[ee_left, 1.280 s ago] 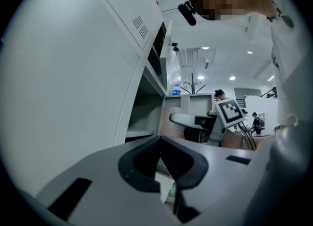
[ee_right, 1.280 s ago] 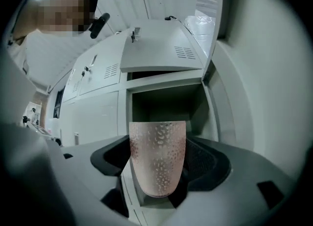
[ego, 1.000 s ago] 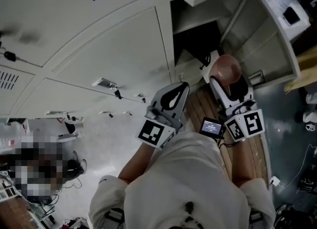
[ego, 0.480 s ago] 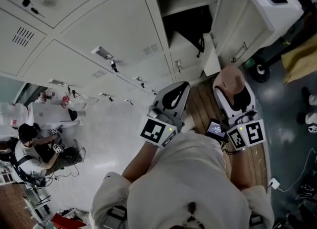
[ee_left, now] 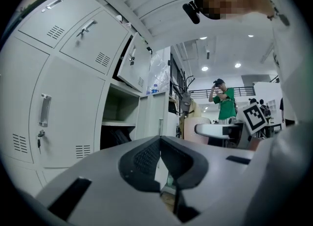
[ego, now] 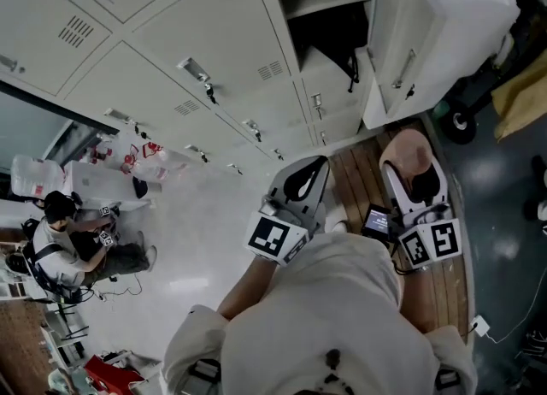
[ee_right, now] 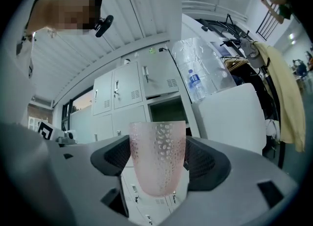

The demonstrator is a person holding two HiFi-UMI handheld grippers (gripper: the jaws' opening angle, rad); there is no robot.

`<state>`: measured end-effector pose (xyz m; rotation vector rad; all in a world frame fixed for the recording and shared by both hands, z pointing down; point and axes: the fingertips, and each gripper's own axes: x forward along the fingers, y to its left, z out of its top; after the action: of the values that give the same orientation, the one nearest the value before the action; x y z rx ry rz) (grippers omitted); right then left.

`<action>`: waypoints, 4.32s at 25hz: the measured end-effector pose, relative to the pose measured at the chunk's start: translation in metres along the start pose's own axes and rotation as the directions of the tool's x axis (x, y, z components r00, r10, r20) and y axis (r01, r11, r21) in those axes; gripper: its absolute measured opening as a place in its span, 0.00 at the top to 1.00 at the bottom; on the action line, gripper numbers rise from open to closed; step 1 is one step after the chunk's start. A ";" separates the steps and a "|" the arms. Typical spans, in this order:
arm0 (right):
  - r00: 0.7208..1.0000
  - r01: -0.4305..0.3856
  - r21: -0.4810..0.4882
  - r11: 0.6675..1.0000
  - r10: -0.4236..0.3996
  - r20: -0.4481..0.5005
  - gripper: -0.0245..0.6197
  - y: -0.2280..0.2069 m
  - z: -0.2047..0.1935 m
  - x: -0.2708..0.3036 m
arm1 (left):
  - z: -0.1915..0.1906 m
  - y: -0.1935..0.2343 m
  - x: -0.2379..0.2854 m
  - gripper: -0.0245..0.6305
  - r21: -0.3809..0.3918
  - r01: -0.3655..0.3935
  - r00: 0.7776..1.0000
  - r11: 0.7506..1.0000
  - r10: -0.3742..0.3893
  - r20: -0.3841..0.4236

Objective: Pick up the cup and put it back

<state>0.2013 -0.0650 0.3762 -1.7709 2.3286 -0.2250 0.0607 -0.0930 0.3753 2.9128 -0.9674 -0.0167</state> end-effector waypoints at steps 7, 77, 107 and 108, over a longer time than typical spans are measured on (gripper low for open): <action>0.998 -0.042 -0.044 0.998 0.039 -0.058 0.40 0.022 -0.020 -0.024 | 0.011 0.008 -0.037 0.95 0.023 -0.130 0.988 0.991 0.127 0.084; 0.984 -0.091 -0.045 0.995 0.083 -0.159 0.40 0.024 -0.051 0.092 | -0.009 0.092 0.039 0.95 -0.071 -0.023 0.997 0.997 0.029 0.072; 0.998 0.068 -0.215 0.974 -0.068 0.008 0.40 -0.053 0.045 0.387 | 0.076 0.236 0.135 0.95 -0.022 0.097 0.979 0.995 -0.092 0.181; 0.998 0.064 -0.223 0.973 -0.064 0.008 0.40 -0.056 0.048 0.396 | 0.076 0.236 0.135 0.95 -0.023 0.105 0.979 0.994 -0.099 0.180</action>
<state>0.1640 -0.4618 0.3147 -1.9483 2.3787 0.0298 0.0259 -0.3668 0.3185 2.9674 -0.8291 -0.3012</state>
